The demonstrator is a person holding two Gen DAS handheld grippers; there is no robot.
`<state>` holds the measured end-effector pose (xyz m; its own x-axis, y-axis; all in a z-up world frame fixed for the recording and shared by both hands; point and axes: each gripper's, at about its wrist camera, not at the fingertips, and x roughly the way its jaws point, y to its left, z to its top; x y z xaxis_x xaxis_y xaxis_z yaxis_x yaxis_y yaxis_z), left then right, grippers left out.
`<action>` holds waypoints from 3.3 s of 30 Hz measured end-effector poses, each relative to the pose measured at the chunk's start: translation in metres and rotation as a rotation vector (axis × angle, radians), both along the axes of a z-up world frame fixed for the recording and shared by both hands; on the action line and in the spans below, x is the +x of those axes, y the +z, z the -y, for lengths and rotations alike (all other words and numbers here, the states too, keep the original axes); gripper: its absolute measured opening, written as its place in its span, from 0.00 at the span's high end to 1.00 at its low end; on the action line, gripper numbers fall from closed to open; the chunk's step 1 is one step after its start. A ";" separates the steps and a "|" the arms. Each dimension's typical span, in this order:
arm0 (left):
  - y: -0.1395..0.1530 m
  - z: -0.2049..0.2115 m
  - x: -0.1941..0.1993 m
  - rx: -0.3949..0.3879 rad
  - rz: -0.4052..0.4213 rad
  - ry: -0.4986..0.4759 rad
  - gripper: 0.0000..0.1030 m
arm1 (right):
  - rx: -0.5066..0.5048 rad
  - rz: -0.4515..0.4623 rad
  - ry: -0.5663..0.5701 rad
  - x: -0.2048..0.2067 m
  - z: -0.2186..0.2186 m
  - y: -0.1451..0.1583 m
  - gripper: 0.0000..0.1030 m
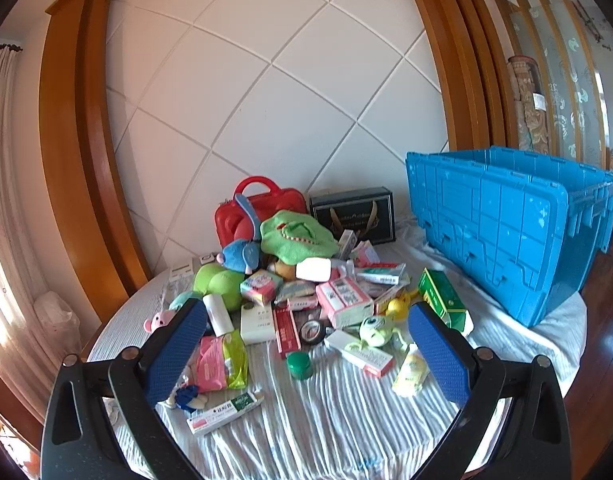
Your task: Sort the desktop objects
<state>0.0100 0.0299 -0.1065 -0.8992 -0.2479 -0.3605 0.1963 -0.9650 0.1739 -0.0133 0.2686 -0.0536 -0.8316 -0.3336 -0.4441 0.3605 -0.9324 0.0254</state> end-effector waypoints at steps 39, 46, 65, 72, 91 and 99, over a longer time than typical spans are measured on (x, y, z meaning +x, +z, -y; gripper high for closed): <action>-0.240 0.222 -0.114 0.000 0.615 -0.730 0.22 | 0.052 0.640 -0.186 -0.192 0.176 -0.235 0.09; -0.243 0.234 -0.118 0.085 0.603 -0.686 0.21 | 0.060 0.699 -0.286 -0.222 0.168 -0.267 0.40; -0.237 0.234 -0.123 0.092 0.636 -0.677 0.50 | 0.150 0.656 -0.324 -0.226 0.185 -0.249 0.54; -0.234 0.228 -0.122 0.101 0.641 -0.631 0.68 | 0.157 0.622 -0.318 -0.224 0.188 -0.251 0.56; -0.084 0.168 -0.164 0.029 0.297 -0.681 0.68 | -0.058 0.276 -0.253 -0.186 0.169 -0.118 0.73; 0.031 0.041 -0.212 0.024 0.024 -0.879 0.68 | -0.066 -0.074 -0.370 -0.163 0.088 0.017 0.73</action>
<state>-0.2023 -0.0108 -0.0756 -0.7532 0.5383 -0.3780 -0.6227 -0.7686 0.1464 -0.1758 0.1806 -0.0369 -0.9303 -0.0312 -0.3656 0.0034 -0.9971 0.0766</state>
